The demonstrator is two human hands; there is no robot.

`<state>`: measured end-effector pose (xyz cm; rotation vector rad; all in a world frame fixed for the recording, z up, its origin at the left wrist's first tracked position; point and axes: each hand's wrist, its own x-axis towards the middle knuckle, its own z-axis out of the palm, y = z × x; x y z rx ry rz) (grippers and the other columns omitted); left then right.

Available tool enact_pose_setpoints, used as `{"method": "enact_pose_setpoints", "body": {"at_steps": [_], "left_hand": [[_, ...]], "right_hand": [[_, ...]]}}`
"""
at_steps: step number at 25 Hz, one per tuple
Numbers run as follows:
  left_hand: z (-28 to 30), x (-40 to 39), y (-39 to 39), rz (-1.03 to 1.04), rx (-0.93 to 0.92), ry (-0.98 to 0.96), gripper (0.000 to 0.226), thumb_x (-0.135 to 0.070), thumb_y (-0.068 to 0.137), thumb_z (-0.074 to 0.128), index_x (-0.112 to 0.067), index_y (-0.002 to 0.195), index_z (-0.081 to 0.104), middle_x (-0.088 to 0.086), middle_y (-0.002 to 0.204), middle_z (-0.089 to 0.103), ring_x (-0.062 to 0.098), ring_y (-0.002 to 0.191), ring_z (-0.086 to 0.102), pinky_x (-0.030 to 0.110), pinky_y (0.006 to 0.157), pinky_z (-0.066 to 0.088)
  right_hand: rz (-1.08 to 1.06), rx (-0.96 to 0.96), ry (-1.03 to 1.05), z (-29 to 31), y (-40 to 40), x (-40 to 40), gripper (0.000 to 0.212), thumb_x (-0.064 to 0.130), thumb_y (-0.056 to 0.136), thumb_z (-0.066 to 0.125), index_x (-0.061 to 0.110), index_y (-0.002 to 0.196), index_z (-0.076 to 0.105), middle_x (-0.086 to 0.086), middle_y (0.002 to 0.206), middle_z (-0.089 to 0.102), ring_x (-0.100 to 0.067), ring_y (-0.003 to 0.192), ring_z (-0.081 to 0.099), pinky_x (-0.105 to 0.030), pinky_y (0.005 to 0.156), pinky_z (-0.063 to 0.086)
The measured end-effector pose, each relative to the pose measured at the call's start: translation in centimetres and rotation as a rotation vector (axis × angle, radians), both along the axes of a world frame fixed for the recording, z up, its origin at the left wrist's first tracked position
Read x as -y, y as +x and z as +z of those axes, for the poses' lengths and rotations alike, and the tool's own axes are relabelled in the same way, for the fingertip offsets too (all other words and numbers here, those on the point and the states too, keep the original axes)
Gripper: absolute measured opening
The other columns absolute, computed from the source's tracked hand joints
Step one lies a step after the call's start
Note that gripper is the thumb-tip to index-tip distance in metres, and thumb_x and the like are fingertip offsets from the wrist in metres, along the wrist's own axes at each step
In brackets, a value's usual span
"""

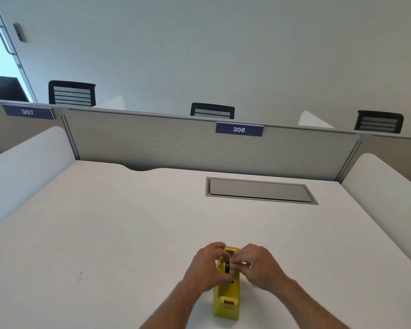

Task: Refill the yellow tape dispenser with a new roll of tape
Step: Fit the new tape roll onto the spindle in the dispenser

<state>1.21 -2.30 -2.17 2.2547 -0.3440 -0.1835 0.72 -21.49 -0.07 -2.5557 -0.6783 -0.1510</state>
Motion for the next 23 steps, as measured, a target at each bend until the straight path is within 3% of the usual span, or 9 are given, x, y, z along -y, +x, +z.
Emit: {"method": "enact_pose_setpoints", "body": {"at_steps": [6,13,19,23], "left_hand": [[-0.2,0.0,0.1,-0.005,-0.007,-0.005,0.053,-0.039,0.061,0.086,-0.031,0.111,0.072,-0.013,0.144,0.051,0.01,0.119,0.056,0.034,0.099,0.056],[-0.2,-0.2,0.1,-0.03,-0.003,0.0,0.055,-0.044,0.062,0.082,-0.034,0.114,0.068,-0.015,0.146,0.049,0.008,0.117,0.056,0.032,0.098,0.056],[-0.6,-0.8,-0.2,-0.098,-0.029,0.029,0.083,-0.055,0.055,0.084,-0.044,0.132,0.054,-0.017,0.152,0.04,0.01,0.124,0.05,0.035,0.101,0.054],[-0.4,-0.4,-0.1,-0.075,0.002,0.046,0.061,-0.046,0.068,0.083,-0.044,0.125,0.062,-0.018,0.15,0.041,0.012,0.123,0.053,0.035,0.103,0.051]], "right_hand": [[0.018,0.093,-0.151,0.4,-0.7,-0.5,0.009,0.028,0.092,0.064,0.022,0.095,0.071,0.008,0.095,0.071,-0.011,0.091,0.057,-0.027,0.07,0.054],[-0.04,0.079,-0.268,0.4,-1.4,-1.5,0.015,0.032,0.101,0.044,0.021,0.104,0.054,0.007,0.105,0.055,-0.011,0.092,0.05,-0.019,0.06,0.039],[-0.068,0.082,-0.242,-0.1,-1.0,-1.2,0.016,0.035,0.101,0.042,0.024,0.103,0.053,0.01,0.105,0.054,-0.009,0.093,0.049,-0.023,0.062,0.045],[-0.028,0.106,-0.189,0.0,-0.9,-0.9,0.019,0.038,0.094,0.05,0.026,0.103,0.06,0.011,0.099,0.061,-0.01,0.093,0.055,-0.027,0.065,0.051]]}}
